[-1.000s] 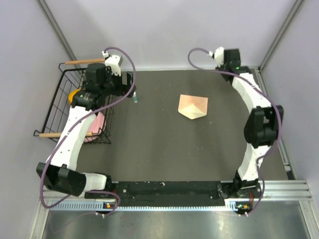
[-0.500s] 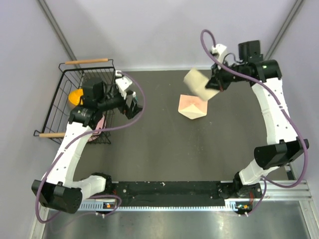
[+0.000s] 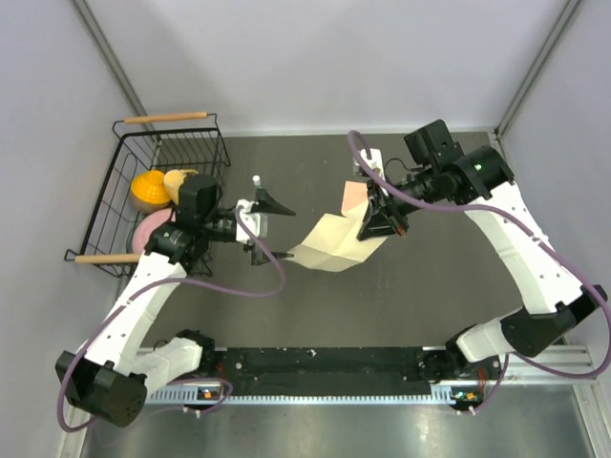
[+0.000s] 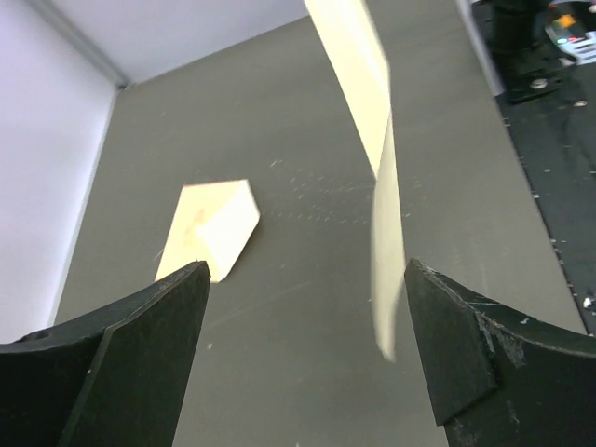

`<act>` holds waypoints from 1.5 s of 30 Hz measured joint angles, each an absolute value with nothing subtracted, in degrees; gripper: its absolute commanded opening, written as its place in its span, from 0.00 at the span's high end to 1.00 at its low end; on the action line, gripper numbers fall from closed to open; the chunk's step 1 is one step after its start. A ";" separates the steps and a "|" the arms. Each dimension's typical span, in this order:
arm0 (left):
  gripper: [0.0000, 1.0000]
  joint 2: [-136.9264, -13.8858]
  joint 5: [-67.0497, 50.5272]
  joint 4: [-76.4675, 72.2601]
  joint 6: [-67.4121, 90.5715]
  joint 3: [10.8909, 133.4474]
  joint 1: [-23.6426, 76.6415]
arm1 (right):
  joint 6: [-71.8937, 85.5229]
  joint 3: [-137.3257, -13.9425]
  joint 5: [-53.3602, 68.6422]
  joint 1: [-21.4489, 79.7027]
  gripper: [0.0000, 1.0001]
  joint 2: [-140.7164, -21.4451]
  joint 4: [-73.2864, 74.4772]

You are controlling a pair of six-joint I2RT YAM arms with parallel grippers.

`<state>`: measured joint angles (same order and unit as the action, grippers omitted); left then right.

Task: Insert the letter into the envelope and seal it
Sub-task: Pick up the letter from the corner of the board, then fold the letter.

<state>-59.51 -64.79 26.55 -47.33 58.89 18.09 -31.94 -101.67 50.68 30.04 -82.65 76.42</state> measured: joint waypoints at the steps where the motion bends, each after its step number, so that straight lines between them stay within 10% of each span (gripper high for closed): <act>1: 0.13 -59.51 -65.47 26.52 -48.18 58.50 19.27 | -32.21 -101.67 50.81 30.74 1.00 -82.00 76.44; 10: 0.49 -59.53 -68.34 28.38 -51.18 57.52 25.19 | -34.22 -104.18 50.41 31.62 1.00 -81.06 77.41; 17: 1.00 -59.53 -68.90 30.48 -51.70 57.52 27.14 | -35.42 -104.71 50.43 32.10 1.00 -81.01 77.56; 21: 1.00 -59.51 -69.43 31.03 -50.63 57.54 27.57 | -35.68 -104.62 50.68 32.14 0.85 -81.01 77.56; 28: 1.00 -59.18 -72.64 24.91 -33.39 58.50 27.77 | -30.00 -101.56 46.57 30.94 0.01 -81.23 71.55; 45: 1.00 -59.96 -60.31 2.07 11.42 56.25 25.19 | -31.88 -89.21 33.10 31.51 0.01 -61.32 52.14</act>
